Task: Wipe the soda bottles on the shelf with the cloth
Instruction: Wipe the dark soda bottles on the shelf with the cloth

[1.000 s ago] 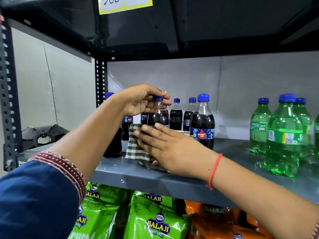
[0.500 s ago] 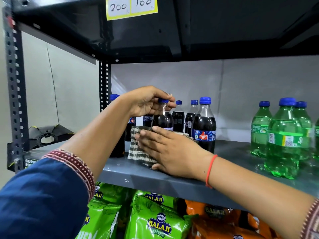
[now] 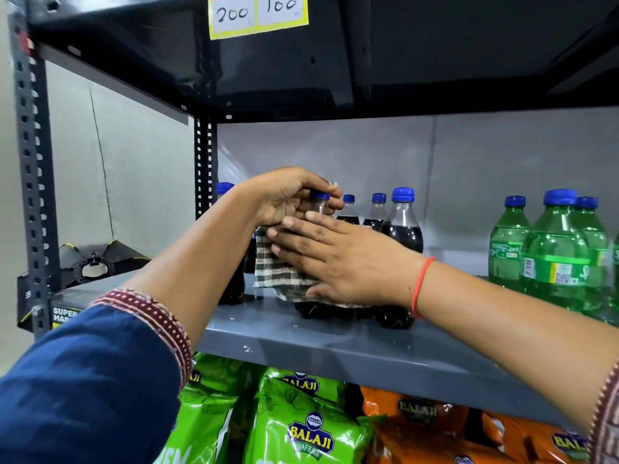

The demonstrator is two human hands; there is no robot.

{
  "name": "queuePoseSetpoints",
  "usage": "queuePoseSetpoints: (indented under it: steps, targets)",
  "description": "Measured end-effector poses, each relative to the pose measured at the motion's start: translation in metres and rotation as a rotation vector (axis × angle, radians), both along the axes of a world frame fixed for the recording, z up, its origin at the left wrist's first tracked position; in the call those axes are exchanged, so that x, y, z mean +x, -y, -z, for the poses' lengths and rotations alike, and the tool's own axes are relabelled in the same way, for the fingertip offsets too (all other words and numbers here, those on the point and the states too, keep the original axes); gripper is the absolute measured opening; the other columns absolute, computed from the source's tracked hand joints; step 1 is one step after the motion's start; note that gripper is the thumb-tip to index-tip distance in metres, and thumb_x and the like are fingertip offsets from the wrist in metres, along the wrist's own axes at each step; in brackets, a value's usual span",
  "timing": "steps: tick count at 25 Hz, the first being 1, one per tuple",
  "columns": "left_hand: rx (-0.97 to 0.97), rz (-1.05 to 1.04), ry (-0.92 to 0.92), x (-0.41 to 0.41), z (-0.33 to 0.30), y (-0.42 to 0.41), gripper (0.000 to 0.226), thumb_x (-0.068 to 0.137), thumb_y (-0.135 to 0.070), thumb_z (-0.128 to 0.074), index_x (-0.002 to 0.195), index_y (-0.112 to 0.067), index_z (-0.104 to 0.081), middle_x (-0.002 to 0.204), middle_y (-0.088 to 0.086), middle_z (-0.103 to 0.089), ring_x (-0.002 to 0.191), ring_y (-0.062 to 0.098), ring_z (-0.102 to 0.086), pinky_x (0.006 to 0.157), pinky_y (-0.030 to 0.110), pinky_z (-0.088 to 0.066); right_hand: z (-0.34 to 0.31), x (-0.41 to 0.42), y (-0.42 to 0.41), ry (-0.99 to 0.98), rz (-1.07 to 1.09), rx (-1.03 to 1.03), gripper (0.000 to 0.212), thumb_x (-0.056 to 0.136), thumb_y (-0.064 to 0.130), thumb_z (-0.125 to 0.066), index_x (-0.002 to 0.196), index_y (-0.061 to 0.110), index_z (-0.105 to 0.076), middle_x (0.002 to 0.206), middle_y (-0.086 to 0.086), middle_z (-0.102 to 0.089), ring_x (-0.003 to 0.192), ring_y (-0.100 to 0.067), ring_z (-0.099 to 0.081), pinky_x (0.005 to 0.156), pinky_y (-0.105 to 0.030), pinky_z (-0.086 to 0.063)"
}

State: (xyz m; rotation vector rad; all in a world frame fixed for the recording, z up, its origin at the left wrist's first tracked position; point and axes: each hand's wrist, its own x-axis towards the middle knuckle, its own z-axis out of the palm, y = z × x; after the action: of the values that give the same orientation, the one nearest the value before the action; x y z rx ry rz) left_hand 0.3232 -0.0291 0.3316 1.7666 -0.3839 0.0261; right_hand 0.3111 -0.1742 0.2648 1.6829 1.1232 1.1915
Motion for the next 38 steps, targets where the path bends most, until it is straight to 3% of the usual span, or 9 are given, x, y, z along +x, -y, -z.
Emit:
queuePoseSetpoints:
  steps: [2,6,9,14,17,28,31,34,38]
  targets:
    - [0.021,-0.004,0.032,-0.001,-0.001,0.000,0.022,0.082,-0.019,-0.054,0.096,-0.006,-0.065,0.085,0.002,-0.073,0.080,0.012,-0.067,0.077,0.024,-0.054,0.007,0.001,0.003,0.097,0.000,-0.059,0.062,0.090,0.048,-0.022,0.141,0.013,-0.026,0.150,-0.003,-0.030,0.138,-0.020,-0.023,0.113,-0.038,-0.016]
    - [0.010,0.003,0.016,-0.002,-0.001,0.000,0.022,0.081,-0.018,-0.054,0.096,-0.006,-0.065,0.085,0.002,-0.072,0.079,0.013,-0.066,0.080,0.026,-0.053,-0.001,0.002,0.008,0.018,-0.030,-0.057,0.062,0.091,0.046,-0.025,0.142,0.011,-0.022,0.151,-0.007,-0.025,0.139,-0.023,-0.019,0.111,-0.040,-0.008]
    - [0.020,-0.005,0.029,-0.003,-0.001,0.000,0.026,0.082,-0.017,-0.054,0.101,-0.003,-0.063,0.088,0.004,-0.072,0.081,0.014,-0.066,0.076,0.024,-0.055,0.005,0.003,0.006,0.091,-0.026,-0.080,0.061,0.089,0.047,-0.022,0.139,0.014,-0.030,0.148,-0.001,-0.034,0.136,-0.019,-0.027,0.112,-0.036,-0.020]
    - [0.002,-0.005,-0.025,-0.005,-0.002,0.002,0.026,0.082,-0.018,-0.053,0.103,-0.005,-0.063,0.094,0.004,-0.069,0.083,0.015,-0.065,0.077,0.026,-0.053,-0.008,0.005,0.006,-0.026,-0.040,-0.013,0.062,0.094,0.045,-0.023,0.143,0.010,-0.010,0.154,-0.009,-0.014,0.139,-0.023,0.000,0.112,-0.039,0.001]
    - [0.026,-0.012,0.001,-0.006,-0.003,0.001,0.028,0.082,-0.017,-0.054,0.104,-0.003,-0.062,0.094,0.006,-0.068,0.084,0.016,-0.064,0.080,0.026,-0.052,-0.004,0.005,0.008,0.032,-0.022,-0.063,0.061,0.093,0.046,-0.025,0.142,0.009,-0.019,0.151,-0.008,-0.024,0.139,-0.024,-0.017,0.113,-0.040,-0.008]
    - [0.064,-0.010,0.005,-0.006,-0.005,0.002,0.025,0.084,-0.017,-0.052,0.102,-0.004,-0.063,0.083,0.002,-0.073,0.080,0.013,-0.066,0.077,0.024,-0.054,0.008,0.003,0.012,0.039,-0.009,-0.084,0.070,0.083,0.043,-0.040,0.142,0.010,-0.021,0.151,-0.005,-0.025,0.139,-0.021,-0.021,0.112,-0.039,-0.012]
    - [0.086,-0.007,0.020,-0.005,-0.006,0.000,0.026,0.083,-0.018,-0.052,0.101,-0.005,-0.063,0.082,0.001,-0.074,0.081,0.012,-0.067,0.076,0.024,-0.055,0.021,0.001,0.008,-0.001,0.009,-0.137,0.062,0.081,0.032,-0.027,0.140,0.014,-0.028,0.150,0.000,-0.031,0.137,-0.019,-0.026,0.113,-0.039,-0.019]
    - [0.085,-0.013,0.024,-0.005,-0.005,0.001,0.027,0.081,-0.018,-0.053,0.103,-0.004,-0.063,0.082,0.002,-0.075,0.078,0.012,-0.068,0.071,0.023,-0.056,0.026,-0.001,0.007,-0.049,-0.129,-0.103,0.045,0.088,0.018,-0.025,0.119,0.023,-0.057,0.128,0.008,-0.060,0.120,-0.013,-0.052,0.100,-0.036,-0.043]
    - [0.076,-0.026,0.012,-0.005,-0.007,0.001,0.028,0.081,-0.017,-0.054,0.105,-0.004,-0.062,0.091,0.005,-0.073,0.079,0.013,-0.069,0.071,0.023,-0.056,0.040,-0.014,0.002,-0.069,-0.229,-0.020,0.029,0.093,0.015,-0.039,0.095,0.025,-0.066,0.105,0.008,-0.071,0.100,-0.014,-0.063,0.075,-0.032,-0.053]
